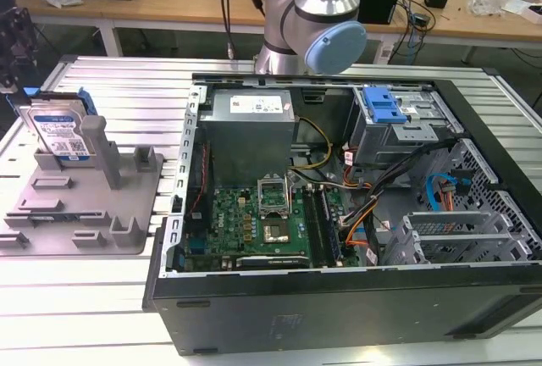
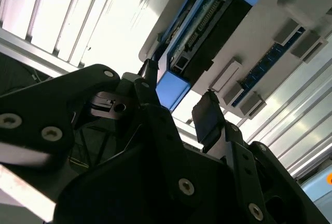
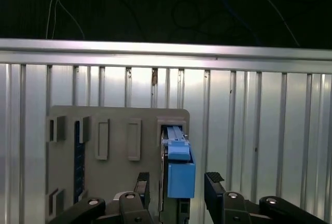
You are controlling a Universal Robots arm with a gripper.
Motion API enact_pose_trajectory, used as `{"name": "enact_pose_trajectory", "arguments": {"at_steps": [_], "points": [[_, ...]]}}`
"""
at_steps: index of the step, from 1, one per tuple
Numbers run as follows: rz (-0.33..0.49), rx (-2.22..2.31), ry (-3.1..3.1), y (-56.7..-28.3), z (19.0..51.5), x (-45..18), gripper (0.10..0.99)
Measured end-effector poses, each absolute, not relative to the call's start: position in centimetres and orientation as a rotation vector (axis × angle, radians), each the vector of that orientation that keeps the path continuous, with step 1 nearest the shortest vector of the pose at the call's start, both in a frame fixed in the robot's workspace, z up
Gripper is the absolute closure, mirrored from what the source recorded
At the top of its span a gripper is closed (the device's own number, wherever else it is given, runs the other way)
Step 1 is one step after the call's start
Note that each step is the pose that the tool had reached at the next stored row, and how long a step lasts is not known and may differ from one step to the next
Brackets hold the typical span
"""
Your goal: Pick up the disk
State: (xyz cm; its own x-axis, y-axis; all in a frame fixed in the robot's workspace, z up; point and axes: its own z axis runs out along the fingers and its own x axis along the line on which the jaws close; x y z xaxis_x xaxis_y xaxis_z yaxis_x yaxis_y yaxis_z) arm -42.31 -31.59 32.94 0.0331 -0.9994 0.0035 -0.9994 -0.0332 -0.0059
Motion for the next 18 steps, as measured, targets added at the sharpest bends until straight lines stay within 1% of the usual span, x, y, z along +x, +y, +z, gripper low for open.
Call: {"name": "enact_pose_trajectory", "arguments": {"at_steps": [18], "points": [[-0.012, -2.257, 2.183, -31.3, 31.3, -42.5, 0.545]]}}
